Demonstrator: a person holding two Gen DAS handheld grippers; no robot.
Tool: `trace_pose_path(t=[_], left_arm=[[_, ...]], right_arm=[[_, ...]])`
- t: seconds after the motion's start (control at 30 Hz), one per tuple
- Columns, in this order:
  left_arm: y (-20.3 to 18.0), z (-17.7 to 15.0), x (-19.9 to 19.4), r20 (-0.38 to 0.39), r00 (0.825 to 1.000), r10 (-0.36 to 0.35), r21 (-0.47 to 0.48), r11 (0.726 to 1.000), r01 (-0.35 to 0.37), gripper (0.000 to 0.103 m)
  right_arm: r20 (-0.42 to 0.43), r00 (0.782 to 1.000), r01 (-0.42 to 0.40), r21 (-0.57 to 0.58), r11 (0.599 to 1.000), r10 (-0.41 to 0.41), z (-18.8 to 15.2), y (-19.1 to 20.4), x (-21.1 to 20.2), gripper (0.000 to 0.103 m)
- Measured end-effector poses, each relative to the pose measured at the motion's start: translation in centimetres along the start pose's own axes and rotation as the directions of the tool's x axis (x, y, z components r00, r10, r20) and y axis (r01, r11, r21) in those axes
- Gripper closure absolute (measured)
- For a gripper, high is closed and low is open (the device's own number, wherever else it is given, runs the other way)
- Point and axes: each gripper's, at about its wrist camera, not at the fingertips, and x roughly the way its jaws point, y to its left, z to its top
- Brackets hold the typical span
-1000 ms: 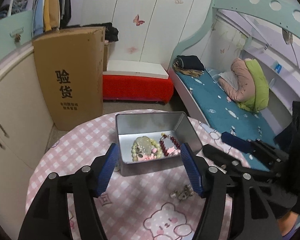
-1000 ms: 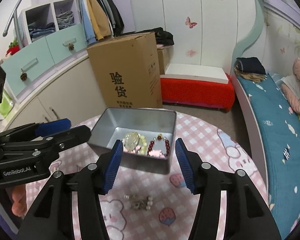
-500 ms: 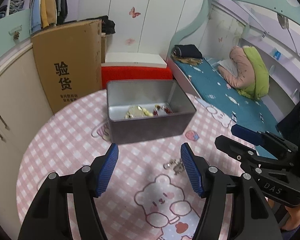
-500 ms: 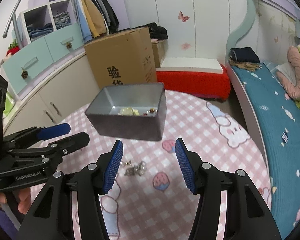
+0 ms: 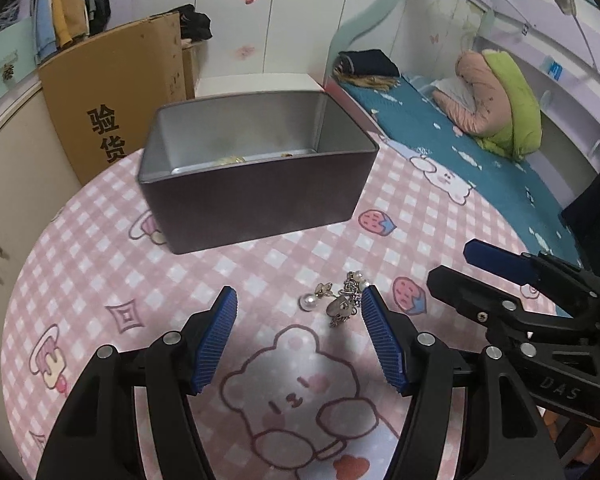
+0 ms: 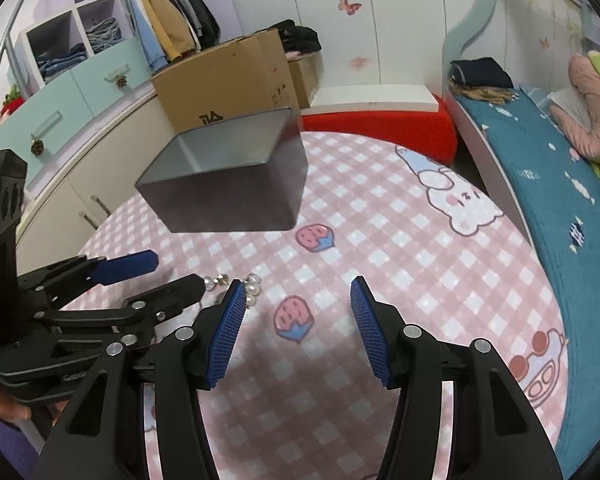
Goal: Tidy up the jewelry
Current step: 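Close the left gripper on a pearl earring while the right gripper grasps the silver keychain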
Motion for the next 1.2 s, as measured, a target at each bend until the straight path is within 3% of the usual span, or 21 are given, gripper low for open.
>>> trace_pose_path(t=[0.3, 0.37, 0.53, 0.6, 0.67, 0.7, 1.2], left_arm=[[-0.3, 0.6, 1.8, -0.023, 1.000, 0.016, 0.004, 1.000, -0.016, 0.043], [-0.2, 0.6, 2.1, -0.032, 0.999, 0.023, 0.002, 1.000, -0.023, 0.054], [-0.5, 0.4, 2.4, -0.036, 0.998, 0.056, 0.046, 0.997, -0.054, 0.058], [-0.6, 0.4, 2.3, -0.031, 0.998, 0.058, 0.056, 0.997, -0.057, 0.068], [-0.5, 0.4, 2.2, -0.033, 0.999, 0.034, 0.055, 0.998, -0.033, 0.091], [-0.5, 0.4, 2.2, -0.036, 0.999, 0.024, 0.053, 0.998, -0.023, 0.094], [3.8, -0.7, -0.6, -0.013, 1.000, 0.023, -0.025, 0.999, -0.024, 0.094]], right_arm=[[-0.012, 1.000, -0.018, 0.009, 1.000, 0.018, 0.1, -0.8, 1.0, 0.050], [-0.016, 1.000, -0.022, 0.006, 1.000, 0.022, 0.2, -0.8, 1.1, 0.050], [-0.019, 1.000, -0.025, 0.005, 1.000, 0.025, 0.3, -0.7, 1.4, 0.049], [-0.021, 0.999, -0.027, 0.004, 1.000, 0.027, 0.3, -0.7, 1.5, 0.049], [-0.025, 0.999, -0.024, 0.000, 1.000, 0.024, 0.1, -0.5, 1.6, 0.049], [-0.027, 0.999, -0.025, -0.003, 1.000, 0.025, 0.1, -0.3, 1.7, 0.049], [-0.087, 0.996, -0.022, -0.097, 0.995, 0.013, -0.9, 4.5, 4.0, 0.049]])
